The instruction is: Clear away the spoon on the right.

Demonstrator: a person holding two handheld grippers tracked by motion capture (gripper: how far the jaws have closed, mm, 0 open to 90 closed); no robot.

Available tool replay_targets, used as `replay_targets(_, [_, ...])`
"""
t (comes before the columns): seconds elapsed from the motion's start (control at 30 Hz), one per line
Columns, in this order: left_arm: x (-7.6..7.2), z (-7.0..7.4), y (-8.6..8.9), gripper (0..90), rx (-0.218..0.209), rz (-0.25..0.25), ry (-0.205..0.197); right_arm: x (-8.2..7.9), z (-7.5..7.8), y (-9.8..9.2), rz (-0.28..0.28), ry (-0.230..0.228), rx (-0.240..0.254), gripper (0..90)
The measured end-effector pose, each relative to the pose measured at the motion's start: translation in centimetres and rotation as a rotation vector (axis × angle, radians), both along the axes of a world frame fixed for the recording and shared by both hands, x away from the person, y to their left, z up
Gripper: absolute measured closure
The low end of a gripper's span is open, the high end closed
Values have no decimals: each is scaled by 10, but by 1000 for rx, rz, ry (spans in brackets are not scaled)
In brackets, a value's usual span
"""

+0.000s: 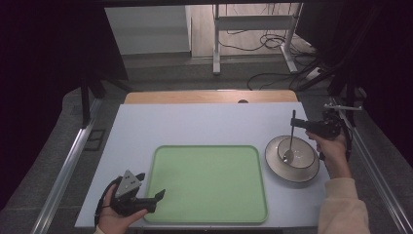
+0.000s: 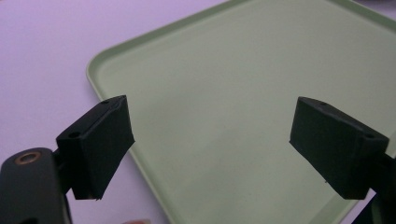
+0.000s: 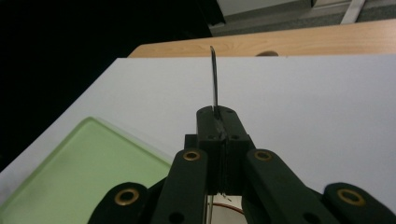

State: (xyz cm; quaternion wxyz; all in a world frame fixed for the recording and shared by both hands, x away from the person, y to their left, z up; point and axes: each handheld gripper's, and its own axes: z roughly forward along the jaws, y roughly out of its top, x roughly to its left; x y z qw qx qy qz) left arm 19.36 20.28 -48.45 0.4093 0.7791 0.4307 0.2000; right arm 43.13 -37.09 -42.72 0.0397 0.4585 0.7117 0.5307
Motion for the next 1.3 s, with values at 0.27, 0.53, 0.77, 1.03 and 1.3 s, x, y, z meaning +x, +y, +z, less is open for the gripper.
replay_targets(0.27, [1, -1, -1, 127, 2, -4, 3, -13, 23, 4, 10, -75, 14, 890])
replay_targets(0.53, [1, -1, -1, 127, 2, -4, 4, -26, 40, 8, 19, -128, 38, 890])
replay_targets(0.77, [1, -1, -1, 127, 3, -3, 4, -35, 54, 15, 51, -174, 53, 890])
replay_targets(1.03, [1, -1, 0, 127, 2, -1, 3, -42, 60, 19, 65, -183, 62, 890])
replay_targets(1.3, [1, 0, 1, 127, -1, 8, 2, -66, 72, 26, 55, -177, 47, 890])
